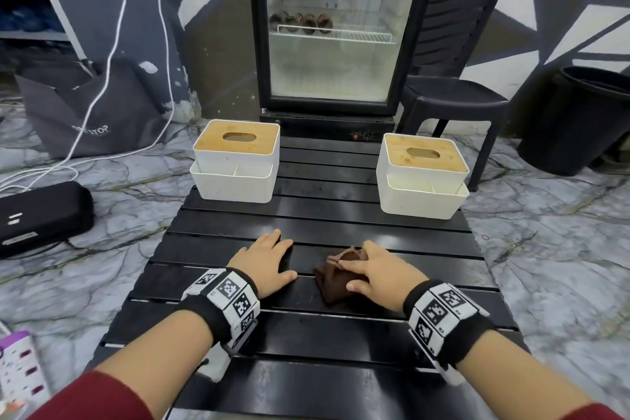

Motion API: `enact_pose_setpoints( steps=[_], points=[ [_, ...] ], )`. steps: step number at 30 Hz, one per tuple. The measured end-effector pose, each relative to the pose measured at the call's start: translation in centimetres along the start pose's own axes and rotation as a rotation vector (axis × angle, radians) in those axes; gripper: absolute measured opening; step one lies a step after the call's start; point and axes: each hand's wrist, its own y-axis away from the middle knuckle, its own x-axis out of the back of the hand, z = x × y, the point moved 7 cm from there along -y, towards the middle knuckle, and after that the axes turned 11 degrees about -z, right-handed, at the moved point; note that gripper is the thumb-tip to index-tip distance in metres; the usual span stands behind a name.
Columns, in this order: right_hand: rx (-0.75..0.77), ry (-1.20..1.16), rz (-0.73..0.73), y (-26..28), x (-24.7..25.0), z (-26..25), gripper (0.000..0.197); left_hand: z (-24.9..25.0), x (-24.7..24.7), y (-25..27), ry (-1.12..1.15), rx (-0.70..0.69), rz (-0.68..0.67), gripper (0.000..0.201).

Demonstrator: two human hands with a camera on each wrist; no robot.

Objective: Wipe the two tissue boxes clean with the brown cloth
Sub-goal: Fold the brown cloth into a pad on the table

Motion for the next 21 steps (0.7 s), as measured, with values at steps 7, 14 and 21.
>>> enact_pose_setpoints(
  steps=[7,14,21],
  points=[
    [-0.057,-0.157,0.016,1.3,-0.4,-0.1,0.049,-0.1,0.0,0.0,-0.014,-0.002,0.009,0.071],
    [0.153,0.109,0.15,0.1,-0.6,-2.8,0.066,0.0,-1.5,-0.1,-0.021,0.029,-0.139,0.096],
    [0.058,0.17,-0.067,-2.1,-3.1,-2.7,0.072,0.2,-2.2,0.0,-0.063,0.028,-0.214,0.118]
  ],
)
